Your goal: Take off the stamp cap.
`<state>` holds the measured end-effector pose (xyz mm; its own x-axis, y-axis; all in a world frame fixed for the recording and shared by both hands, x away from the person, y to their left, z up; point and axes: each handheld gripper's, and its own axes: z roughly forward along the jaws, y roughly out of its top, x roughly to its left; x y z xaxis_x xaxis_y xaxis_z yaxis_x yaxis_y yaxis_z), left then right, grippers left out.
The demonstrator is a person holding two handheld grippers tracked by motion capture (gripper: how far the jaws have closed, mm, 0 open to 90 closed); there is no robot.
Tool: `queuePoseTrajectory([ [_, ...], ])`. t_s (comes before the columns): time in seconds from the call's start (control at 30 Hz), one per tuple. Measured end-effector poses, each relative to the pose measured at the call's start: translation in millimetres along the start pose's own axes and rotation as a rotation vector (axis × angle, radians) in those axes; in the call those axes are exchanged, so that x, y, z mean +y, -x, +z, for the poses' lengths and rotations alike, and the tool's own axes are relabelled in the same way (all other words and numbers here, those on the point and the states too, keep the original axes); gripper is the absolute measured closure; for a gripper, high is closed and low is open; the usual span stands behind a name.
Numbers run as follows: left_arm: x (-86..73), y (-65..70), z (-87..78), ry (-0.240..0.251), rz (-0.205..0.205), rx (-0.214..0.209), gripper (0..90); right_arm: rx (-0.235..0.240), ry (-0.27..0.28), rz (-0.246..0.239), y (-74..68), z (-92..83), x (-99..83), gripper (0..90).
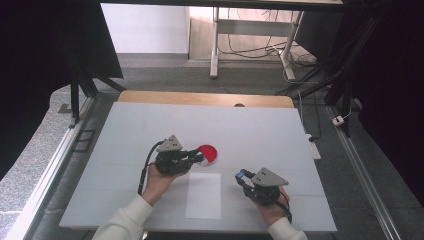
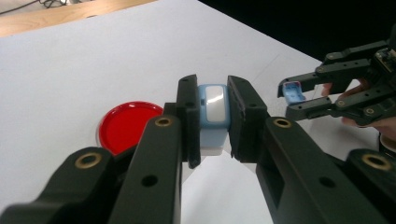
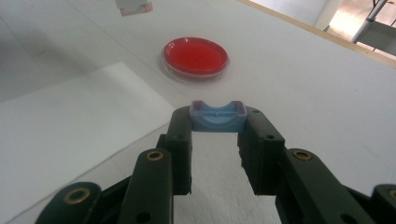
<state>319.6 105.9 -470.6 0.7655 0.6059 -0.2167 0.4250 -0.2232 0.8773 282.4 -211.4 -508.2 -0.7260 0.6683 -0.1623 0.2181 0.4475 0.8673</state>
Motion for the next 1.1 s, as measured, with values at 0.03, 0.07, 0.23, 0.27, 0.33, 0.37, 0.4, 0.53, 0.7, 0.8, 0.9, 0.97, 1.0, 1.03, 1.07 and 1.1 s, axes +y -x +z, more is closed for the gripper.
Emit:
queuePoseTrajectory([
  [0.03,0.2,-0.5,-0.5,0.001,-0.001,-0.001,75.3,-0.006,-0.007,-0.002,0.9,-2.5,-1.4,65.7],
  [0.07,0.4,-0.8,-0.9,0.003,-0.001,0.001,75.3,-0.003,-0.003,0.000,2.4,-4.7,-3.2,65.7],
  [0.23,1.9,-1.5,-2.7,0.009,0.001,0.000,75.3,-0.016,0.000,0.015,12.7,-16.9,-10.9,65.6],
  [0.27,2.3,-1.6,-3.1,0.009,0.003,-0.002,75.3,-0.016,0.006,0.018,14.3,-18.8,-12.1,65.6],
  [0.33,3.3,-1.7,-4.3,0.009,0.004,-0.003,75.3,-0.020,0.006,0.009,17.2,-21.9,-14.1,65.6],
  [0.37,3.9,-1.7,-5.2,0.009,0.006,0.001,75.3,-0.020,0.008,0.007,18.7,-23.0,-15.1,65.6],
  [0.4,4.6,-1.7,-6.4,0.009,0.011,0.003,75.3,-0.020,0.005,0.006,20.4,-24.2,-16.0,65.6],
  [0.53,6.9,-1.8,-10.2,0.016,0.019,0.008,75.3,-0.013,0.009,0.018,26.8,-29.2,-19.6,65.5],
  [0.7,7.6,-3.9,-10.9,0.011,0.024,0.012,75.3,-0.013,0.002,0.013,29.7,-33.4,-23.3,65.5],
  [0.8,10.2,-4.6,-10.3,0.003,0.040,0.025,75.2,-0.013,0.005,0.016,30.4,-32.6,-23.1,65.5],
  [0.9,13.8,-5.4,-11.1,0.006,0.044,0.023,75.3,-0.012,-0.005,0.009,29.9,-32.1,-23.0,65.4],
  [0.97,15.8,-6.2,-11.5,0.007,0.046,0.024,75.2,-0.012,-0.003,0.010,30.0,-31.7,-22.7,65.4],
  [1.0,16.7,-6.9,-11.7,0.007,0.049,0.024,75.2,-0.014,-0.003,0.010,30.2,-31.6,-22.5,65.4],
  [1.03,17.5,-7.5,-11.6,0.006,0.051,0.024,75.2,-0.012,-0.002,0.010,30.4,-31.5,-22.5,65.4],
  [1.07,18.2,-7.8,-11.0,0.004,0.051,0.026,75.2,-0.015,-0.004,0.009,30.6,-31.4,-22.4,65.4],
  [1.1,19.0,-8.2,-10.3,-0.001,0.055,0.027,75.2,-0.021,-0.005,0.009,30.7,-31.3,-22.3,65.4],
])
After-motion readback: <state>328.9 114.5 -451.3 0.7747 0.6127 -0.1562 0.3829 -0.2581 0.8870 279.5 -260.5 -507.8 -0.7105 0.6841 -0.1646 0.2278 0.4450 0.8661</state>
